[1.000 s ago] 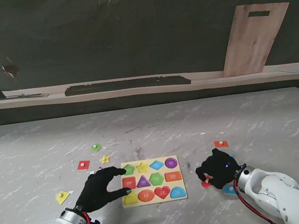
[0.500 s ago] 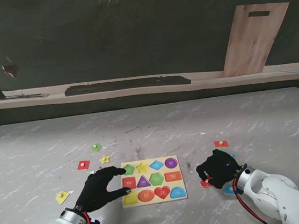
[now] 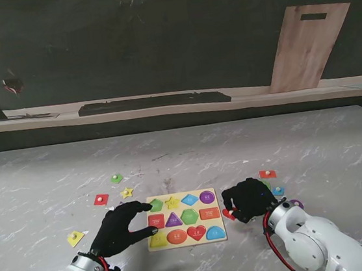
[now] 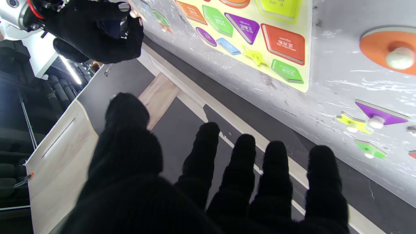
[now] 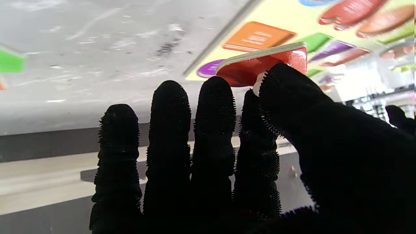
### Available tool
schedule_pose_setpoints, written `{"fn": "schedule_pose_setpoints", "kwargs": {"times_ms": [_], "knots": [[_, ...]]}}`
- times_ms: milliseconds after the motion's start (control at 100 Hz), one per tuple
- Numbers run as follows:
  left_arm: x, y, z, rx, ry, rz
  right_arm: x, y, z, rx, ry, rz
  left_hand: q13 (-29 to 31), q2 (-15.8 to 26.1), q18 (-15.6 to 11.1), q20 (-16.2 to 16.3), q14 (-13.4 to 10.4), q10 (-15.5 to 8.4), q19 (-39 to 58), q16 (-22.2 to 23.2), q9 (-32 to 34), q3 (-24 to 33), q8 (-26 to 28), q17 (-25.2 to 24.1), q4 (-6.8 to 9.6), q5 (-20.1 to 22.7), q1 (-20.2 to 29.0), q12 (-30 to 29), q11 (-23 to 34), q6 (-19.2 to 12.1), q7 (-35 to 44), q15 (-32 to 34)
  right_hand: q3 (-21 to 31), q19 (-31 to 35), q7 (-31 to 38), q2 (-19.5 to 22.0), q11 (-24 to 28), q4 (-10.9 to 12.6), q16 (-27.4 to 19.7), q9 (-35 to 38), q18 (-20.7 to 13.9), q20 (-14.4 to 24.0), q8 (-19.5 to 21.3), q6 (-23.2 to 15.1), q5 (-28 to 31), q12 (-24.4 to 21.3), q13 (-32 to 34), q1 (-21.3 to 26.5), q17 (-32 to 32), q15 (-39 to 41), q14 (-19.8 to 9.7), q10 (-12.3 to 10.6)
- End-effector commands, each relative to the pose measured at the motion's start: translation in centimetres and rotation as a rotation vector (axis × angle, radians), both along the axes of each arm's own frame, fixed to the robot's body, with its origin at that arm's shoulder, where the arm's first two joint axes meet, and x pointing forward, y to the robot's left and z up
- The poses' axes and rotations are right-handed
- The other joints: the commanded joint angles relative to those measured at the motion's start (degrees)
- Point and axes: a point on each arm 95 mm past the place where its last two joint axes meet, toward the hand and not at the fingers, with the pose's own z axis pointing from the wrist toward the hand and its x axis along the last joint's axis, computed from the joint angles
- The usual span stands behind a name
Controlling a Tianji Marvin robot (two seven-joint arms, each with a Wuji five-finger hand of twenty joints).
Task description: Fit puzzle pieces into a puzzle board
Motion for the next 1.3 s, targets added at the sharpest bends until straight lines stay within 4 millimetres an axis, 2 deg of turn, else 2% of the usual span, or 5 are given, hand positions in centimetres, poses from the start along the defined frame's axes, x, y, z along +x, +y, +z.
{"fn": "schedule_pose_setpoints", "kwargs": {"times_ms": [0, 280, 540, 930, 1290], "knots": [[-0.2, -0.1, 0.0, -0.01, 0.0, -0.001, -0.4, 2.3, 0.4, 0.015, -0.009, 0.04, -2.3, 1.3, -3.1, 0.8, -2.3, -0.7, -0.8, -0.7, -0.1, -1.6, -0.2, -1.2, 2.44, 1.4, 0.4, -0.8, -1.1, -1.4, -1.0, -1.8, 3.4, 2.5, 3.6, -1.1, 2.1, 2.2, 0.8, 2.6, 2.2, 0.4, 0.6, 0.5, 3.2, -0.4, 2.4, 1.8, 0.4, 2.0, 1.1, 2.8], [-0.3, -0.1, 0.0, -0.015, 0.005, 0.006, -0.2, 6.5, 0.4, 0.002, 0.04, 0.026, -2.4, 1.5, -3.1, 0.9, -2.3, -0.7, -0.9, -0.7, -0.2, -1.7, -0.2, -1.2, 2.42, 1.8, 0.4, -0.8, -1.2, -1.4, -1.0, -1.7, 4.2, 5.2, 3.4, -2.9, 3.3, 3.7, 1.5, 3.8, 5.1, 1.1, 0.6, 3.1, 4.7, -1.0, 5.4, 2.5, 3.0, 4.3, 2.6, 4.9], [-0.3, -0.2, 0.0, -0.019, 0.009, 0.007, 0.0, 9.2, -0.5, -0.055, 0.075, 0.022, -2.5, 1.6, -3.1, 1.0, -2.3, -0.6, -1.1, -0.7, -0.3, -1.7, -0.3, -1.3, 2.41, 1.8, 0.3, -0.9, -1.3, -1.4, -1.2, -1.7, 4.6, 6.4, 3.2, -3.5, 3.9, 3.9, 2.1, 3.9, 6.7, 1.5, 0.8, 4.2, 5.2, -1.1, 6.4, 3.2, 3.6, 5.8, 3.4, 6.1], [-0.4, -0.1, 0.0, -0.013, 0.004, 0.003, -0.3, 10.5, -2.5, -0.14, 0.102, 0.045, -2.6, 1.7, -3.1, 1.1, -2.4, -0.6, -1.2, -0.8, -0.4, -1.7, -0.3, -1.3, 2.41, 1.8, 0.2, -0.9, -1.3, -1.4, -1.4, -1.9, 4.6, 7.0, 3.2, -3.3, 4.3, 3.9, 2.3, 4.0, 7.1, 1.9, 1.1, 4.5, 5.2, -1.3, 6.8, 3.2, 4.0, 6.3, 3.5, 6.2], [-0.3, -0.2, -0.1, -0.014, 0.015, -0.001, 0.0, 11.2, -3.2, -0.164, 0.082, 0.058, -2.8, 1.8, -3.2, 1.1, -2.3, -0.6, -1.4, -0.9, -0.6, -1.8, -0.3, -1.4, 2.42, 1.8, 0.2, -1.0, -1.5, -1.3, -1.5, -2.1, 4.4, 7.1, 3.1, -2.8, 4.6, 4.0, 2.3, 3.7, 6.9, 1.9, 1.3, 4.1, 4.9, -1.2, 6.7, 3.2, 4.0, 6.4, 3.2, 6.1]]}}
